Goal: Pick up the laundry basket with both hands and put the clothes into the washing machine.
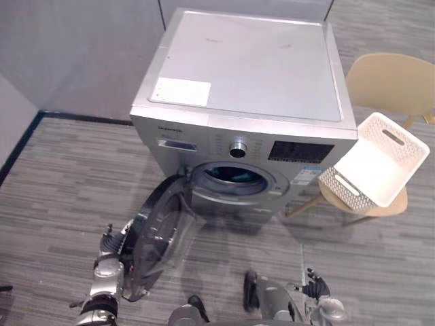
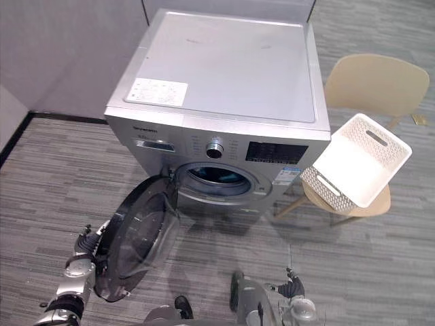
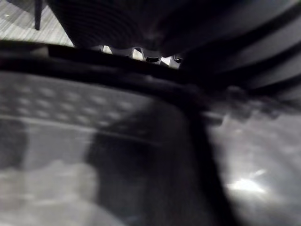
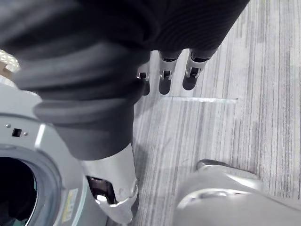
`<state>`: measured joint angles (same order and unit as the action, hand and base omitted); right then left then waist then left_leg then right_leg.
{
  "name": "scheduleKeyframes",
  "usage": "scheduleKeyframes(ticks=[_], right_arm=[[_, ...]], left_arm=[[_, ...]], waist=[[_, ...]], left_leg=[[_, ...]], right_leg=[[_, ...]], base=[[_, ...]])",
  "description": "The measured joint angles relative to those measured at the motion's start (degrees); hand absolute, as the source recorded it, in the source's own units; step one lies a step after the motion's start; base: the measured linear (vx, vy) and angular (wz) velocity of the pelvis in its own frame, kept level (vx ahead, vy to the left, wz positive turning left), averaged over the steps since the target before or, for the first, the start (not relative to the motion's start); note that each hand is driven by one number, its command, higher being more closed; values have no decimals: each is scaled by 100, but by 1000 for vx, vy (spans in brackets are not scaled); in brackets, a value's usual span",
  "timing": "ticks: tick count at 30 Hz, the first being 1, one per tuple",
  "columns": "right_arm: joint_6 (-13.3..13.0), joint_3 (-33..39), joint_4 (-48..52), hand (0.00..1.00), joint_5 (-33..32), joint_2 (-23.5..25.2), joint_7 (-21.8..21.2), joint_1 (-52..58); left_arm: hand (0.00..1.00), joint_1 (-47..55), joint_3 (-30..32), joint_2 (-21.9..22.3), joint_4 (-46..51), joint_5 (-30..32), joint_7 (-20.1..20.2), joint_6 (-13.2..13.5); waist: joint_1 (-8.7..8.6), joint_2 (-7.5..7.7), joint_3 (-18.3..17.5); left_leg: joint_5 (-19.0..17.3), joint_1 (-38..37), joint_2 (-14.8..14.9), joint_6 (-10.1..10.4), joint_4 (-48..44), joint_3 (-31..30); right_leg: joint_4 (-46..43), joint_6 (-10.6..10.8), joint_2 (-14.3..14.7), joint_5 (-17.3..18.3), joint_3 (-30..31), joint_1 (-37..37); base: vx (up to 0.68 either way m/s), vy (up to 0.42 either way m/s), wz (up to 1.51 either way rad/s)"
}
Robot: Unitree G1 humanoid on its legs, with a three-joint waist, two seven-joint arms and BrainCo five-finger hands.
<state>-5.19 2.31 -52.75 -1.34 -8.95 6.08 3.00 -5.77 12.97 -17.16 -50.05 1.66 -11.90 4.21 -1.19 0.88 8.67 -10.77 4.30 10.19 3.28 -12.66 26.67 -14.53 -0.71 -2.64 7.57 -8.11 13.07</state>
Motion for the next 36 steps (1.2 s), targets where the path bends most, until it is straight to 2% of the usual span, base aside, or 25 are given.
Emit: scheduleKeyframes(ticks=[1,2,5,8,12,14,16,17,18,19,20,21,22,24,27,31,33,36], right_arm=[[7,-29,19,0,-8,92,52,-263],[21,-75,32,0,-7,161,103,-364],[181,-450,427,0,37,638,378,-526],[170,-569,796,0,103,977,409,-598],[218,-670,879,0,139,1089,645,-528],[279,-730,888,0,138,1090,755,-459],[348,-1168,1029,0,138,1066,918,-346],[368,-1323,1155,0,139,1056,941,-246],[375,-1636,1442,0,150,1048,1006,-77],[377,-1861,1716,0,193,1063,1016,106],[376,-1948,1813,0,224,1085,1019,184],[374,-2089,1921,0,309,1082,1021,262],[375,-2099,2017,0,424,1084,1045,341],[401,-1995,2049,0,552,1100,1131,396],[421,-1747,2048,0,779,1124,1274,489],[445,-1678,1689,0,865,1150,1301,323],[457,-1700,1064,0,797,1151,1401,-129],[577,-2022,-202,0,335,1171,1545,-1309]], left_arm=[[0,-54,-80,171,-11,-5,40,-11],[0,-95,-165,215,-22,-8,41,-15],[0,-431,-653,606,-148,-273,35,-99],[0,-436,-1007,1014,-119,-538,33,-104],[0,-482,-1734,1546,-99,-1023,-149,-100],[0,-596,-2535,1648,-99,-1253,-280,-108],[0,-996,-3939,1792,-109,-1595,-593,-171],[0,-1093,-4271,1819,-106,-1655,-613,-169],[0,-1290,-5143,1915,7,-1752,-568,-146],[0,-1448,-5730,2189,318,-1841,-535,-111],[0,-1621,-6004,2275,504,-1920,-504,-77],[0,-1980,-6208,2513,743,-1957,-432,107],[0,-2318,-6168,2737,842,-1960,-437,302],[0,-2376,-5931,2713,1143,-1947,-442,559],[0,-2355,-5552,2701,656,-1948,-467,465],[0,-2013,-5486,2389,446,-1953,-472,316],[0,-1748,-5492,2222,447,-1957,-459,285],[0,-1406,-5594,2098,468,-1957,-421,268]], waist=[[42,-82,21],[35,-80,24],[47,-84,35],[48,-93,34],[-43,-112,38],[-133,-108,36],[-229,-112,36],[-273,-125,39],[-391,-144,41],[-509,-144,41],[-554,-135,47],[-695,-141,41],[-828,-151,36],[-960,-155,32],[-961,-162,27],[-866,-164,26],[-825,-167,25],[-535,-167,24]], left_leg=[[160,201,111,44,22,-21],[221,245,129,54,46,-57],[442,286,150,219,68,-527],[503,285,122,302,73,-1041],[554,190,47,267,297,-1202],[586,107,-30,226,421,-1177],[617,19,-116,182,522,-974],[618,-9,-129,181,560,-920],[617,-91,-150,179,634,-820],[585,-204,-183,142,700,-653],[562,-258,-204,123,728,-557],[516,-349,-233,110,806,-381],[460,-399,-256,105,841,-204],[441,-541,-256,86,840,21],[427,-626,-249,97,877,-173],[457,-603,-243,127,875,-586],[516,-603,-274,112,904,-930],[728,-526,-461,15,1114,-1409]], right_leg=[[703,-8,170,-455,-43,-155],[864,-37,204,-562,-87,-193],[1190,-155,292,-686,-437,-496],[1277,-239,345,-749,-515,-594],[1575,-227,367,-987,-415,-686],[1812,-187,349,-1145,-341,-783],[2018,-143,290,-1325,-124,-810],[2018,-131,274,-1339,-76,-788],[2018,-91,245,-1367,45,-778],[2017,-61,233,-1387,216,-777],[2017,-43,231,-1400,315,-772],[2017,-13,226,-1421,508,-734],[2017,26,224,-1452,687,-685],[2017,8,272,-1525,919,-691],[2017,-9,317,-1544,961,-716],[2029,41,308,-1499,547,-895],[2047,87,252,-1464,209,-1052],[2063,63,67,-1424,-250,-1118]], base=[[-37,-89,-6],[-56,-99,13],[-67,-89,52],[-71,-57,23],[-66,26,-11],[-48,62,-16],[-61,76,-40],[-59,70,-42],[-47,68,-52],[-38,71,-61],[-28,82,-77],[-16,82,-83],[-13,79,-84],[33,52,-86],[65,1,-17],[17,0,54],[-28,17,78],[-77,42,76]])
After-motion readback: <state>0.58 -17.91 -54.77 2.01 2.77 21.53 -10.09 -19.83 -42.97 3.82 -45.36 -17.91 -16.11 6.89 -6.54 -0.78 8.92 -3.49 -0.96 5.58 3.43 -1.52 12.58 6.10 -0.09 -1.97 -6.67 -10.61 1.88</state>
